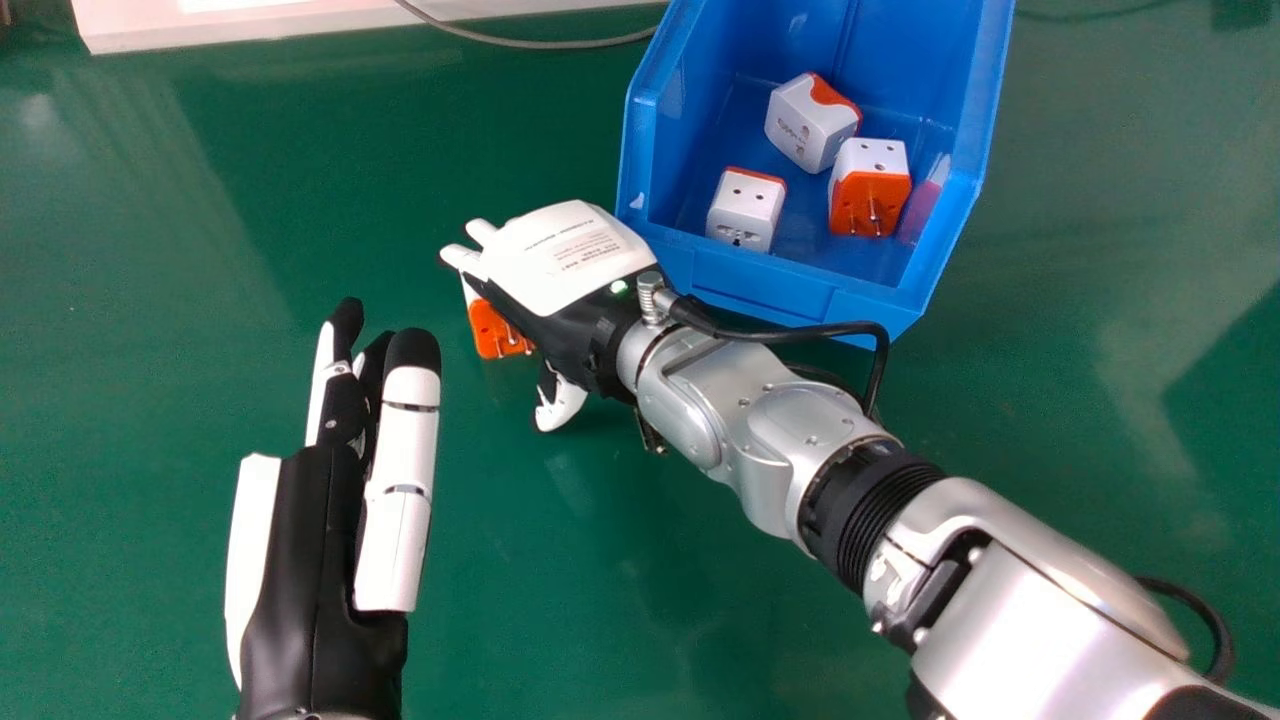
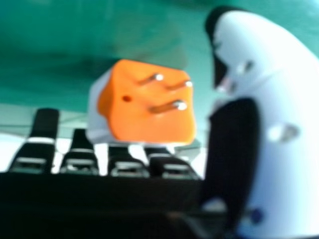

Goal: Pick all objects and put in blue box

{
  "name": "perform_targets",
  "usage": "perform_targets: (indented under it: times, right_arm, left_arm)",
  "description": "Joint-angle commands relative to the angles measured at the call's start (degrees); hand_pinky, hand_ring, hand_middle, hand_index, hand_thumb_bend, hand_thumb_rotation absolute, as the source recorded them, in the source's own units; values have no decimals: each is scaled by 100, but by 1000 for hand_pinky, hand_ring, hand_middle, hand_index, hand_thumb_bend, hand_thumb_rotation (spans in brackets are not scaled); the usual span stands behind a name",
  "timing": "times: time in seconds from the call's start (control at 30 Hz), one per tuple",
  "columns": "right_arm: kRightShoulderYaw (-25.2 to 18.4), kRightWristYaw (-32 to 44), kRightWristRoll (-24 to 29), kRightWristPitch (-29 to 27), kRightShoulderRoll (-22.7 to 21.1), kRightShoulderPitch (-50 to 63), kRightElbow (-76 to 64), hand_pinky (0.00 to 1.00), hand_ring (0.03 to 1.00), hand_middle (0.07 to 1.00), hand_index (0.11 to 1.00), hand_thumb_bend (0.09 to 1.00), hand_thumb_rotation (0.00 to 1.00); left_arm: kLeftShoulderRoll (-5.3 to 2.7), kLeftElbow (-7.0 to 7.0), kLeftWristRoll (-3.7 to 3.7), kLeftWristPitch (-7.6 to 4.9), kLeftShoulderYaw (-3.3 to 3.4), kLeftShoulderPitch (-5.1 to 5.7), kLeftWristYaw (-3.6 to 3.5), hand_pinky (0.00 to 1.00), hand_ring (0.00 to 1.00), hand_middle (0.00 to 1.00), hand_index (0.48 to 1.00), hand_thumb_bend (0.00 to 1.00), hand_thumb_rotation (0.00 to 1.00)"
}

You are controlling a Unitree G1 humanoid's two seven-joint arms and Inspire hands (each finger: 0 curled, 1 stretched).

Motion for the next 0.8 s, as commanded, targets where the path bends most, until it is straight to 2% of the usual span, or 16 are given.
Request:
perform_targets:
  times: [0.0,0.2,0.37,0.57,0.6,0.63,0.7,0.73,0.77]
  right_arm:
    - [-34,-27,49,-16,65,-241,-17,791,925,961,904,501,0]
    - [-32,-56,46,-36,81,-245,21,760,894,924,869,493,0]
    - [-28,-115,46,-84,103,-258,100,750,884,914,858,489,0]
    - [-22,-119,42,-90,137,-265,150,664,784,817,780,598,0]
    - [-33,-90,58,-98,136,-264,140,664,784,817,780,598,0]
    - [-42,-69,70,-104,134,-263,131,619,721,753,719,584,0]
    - [-60,-13,95,-123,128,-264,114,619,721,753,719,584,0]
    - [-72,-1,108,-144,123,-262,111,557,642,684,675,572,0]
    - [-81,2,120,-175,111,-256,103,557,642,684,675,572,0]
  left_arm:
    - [16,-177,90,-128,-50,31,19,932,966,957,988,459,1000]
    - [16,-251,149,-112,-166,107,42,927,966,957,987,459,1000]
    - [12,-282,179,-125,-224,169,55,926,966,957,987,459,1000]
    - [3,-324,245,-153,-319,257,75,926,966,957,987,460,1000]
    - [2,-333,256,-157,-339,273,79,926,966,957,987,460,1000]
    - [2,-339,263,-161,-353,285,82,926,966,957,988,460,1000]
    - [11,-370,279,-167,-396,321,93,926,966,957,988,460,1000]
    - [17,-379,279,-169,-406,329,96,925,966,957,988,460,1000]
    - [24,-390,286,-174,-422,347,102,925,966,957,988,460,1000]
